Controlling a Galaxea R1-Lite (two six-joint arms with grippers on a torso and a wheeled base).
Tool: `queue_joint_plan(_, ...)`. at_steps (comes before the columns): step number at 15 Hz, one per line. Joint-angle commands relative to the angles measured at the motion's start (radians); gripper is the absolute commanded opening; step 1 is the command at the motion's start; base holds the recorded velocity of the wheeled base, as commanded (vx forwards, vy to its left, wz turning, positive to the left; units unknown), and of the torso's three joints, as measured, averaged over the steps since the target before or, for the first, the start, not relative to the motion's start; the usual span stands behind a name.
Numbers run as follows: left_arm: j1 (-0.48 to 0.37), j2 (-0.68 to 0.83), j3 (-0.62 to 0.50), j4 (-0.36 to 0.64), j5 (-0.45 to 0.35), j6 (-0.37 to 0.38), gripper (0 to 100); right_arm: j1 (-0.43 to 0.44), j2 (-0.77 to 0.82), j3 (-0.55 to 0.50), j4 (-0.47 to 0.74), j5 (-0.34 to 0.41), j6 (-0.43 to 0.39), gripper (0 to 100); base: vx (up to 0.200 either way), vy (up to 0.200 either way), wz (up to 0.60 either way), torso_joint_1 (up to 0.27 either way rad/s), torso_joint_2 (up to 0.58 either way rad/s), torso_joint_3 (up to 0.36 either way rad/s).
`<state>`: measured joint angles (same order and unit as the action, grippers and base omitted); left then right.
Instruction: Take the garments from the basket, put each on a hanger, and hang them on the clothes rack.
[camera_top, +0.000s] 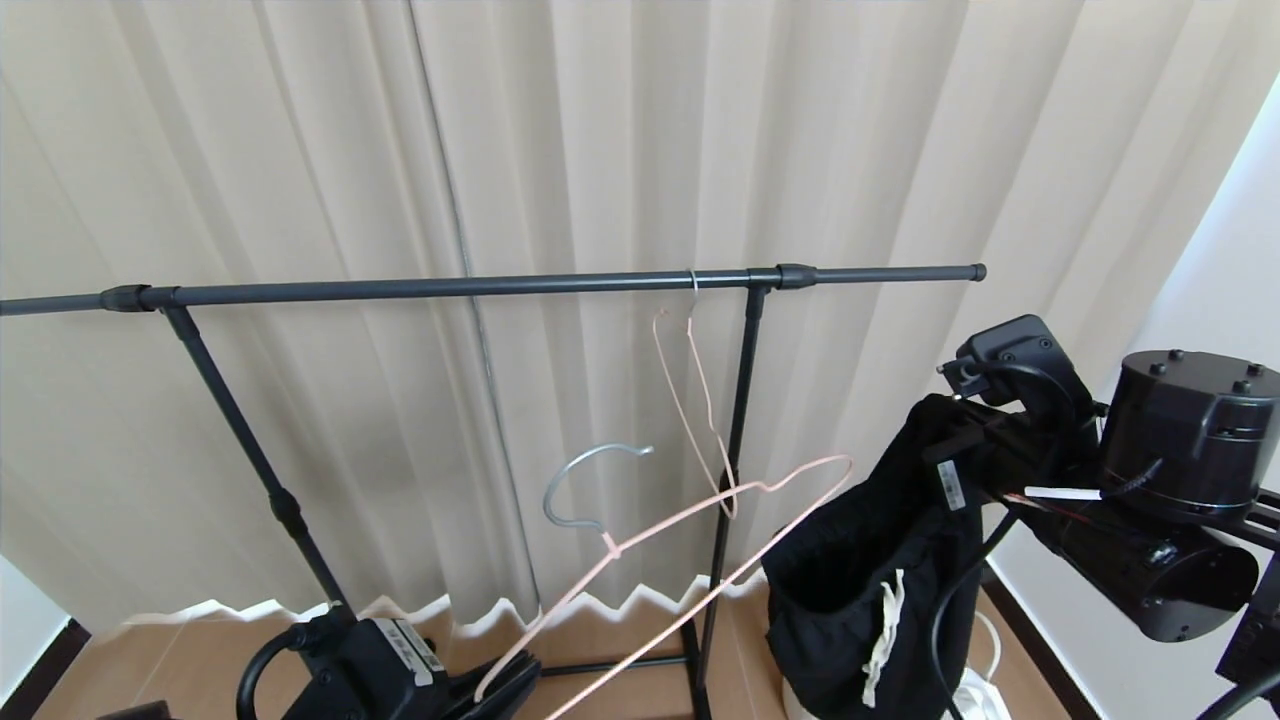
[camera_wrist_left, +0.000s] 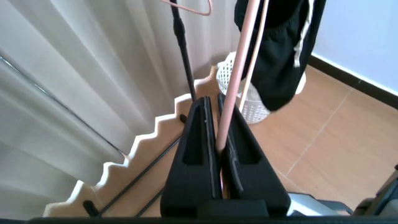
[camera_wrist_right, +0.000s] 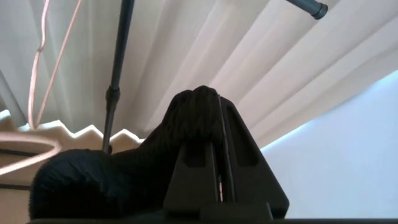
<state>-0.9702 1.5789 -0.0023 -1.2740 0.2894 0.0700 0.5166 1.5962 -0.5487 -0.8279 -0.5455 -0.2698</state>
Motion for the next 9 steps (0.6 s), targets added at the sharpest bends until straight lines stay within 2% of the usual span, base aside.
queue_joint_plan(1,-0.024,0.016,0.002,0.002,0.001,-0.003,0,0.002,0.027,-0.007,-0.005,-0.010,0.000,0,0.000,0.000,0.00,0.000,0.00,0.000)
queue_joint_plan(7,-0.061,0.067,0.002,-0.004,0.001,-0.006,0,0.010,0.067,-0.023,-0.010,-0.033,0.003,0,0.000,0.000,0.00,0.000,0.00,0.000)
queue_joint_plan(9,-0.061,0.124,0.002,-0.064,0.004,-0.009,0,0.060,0.067,-0.017,-0.008,-0.034,0.003,0,0.000,0.000,0.00,0.000,0.00,0.000)
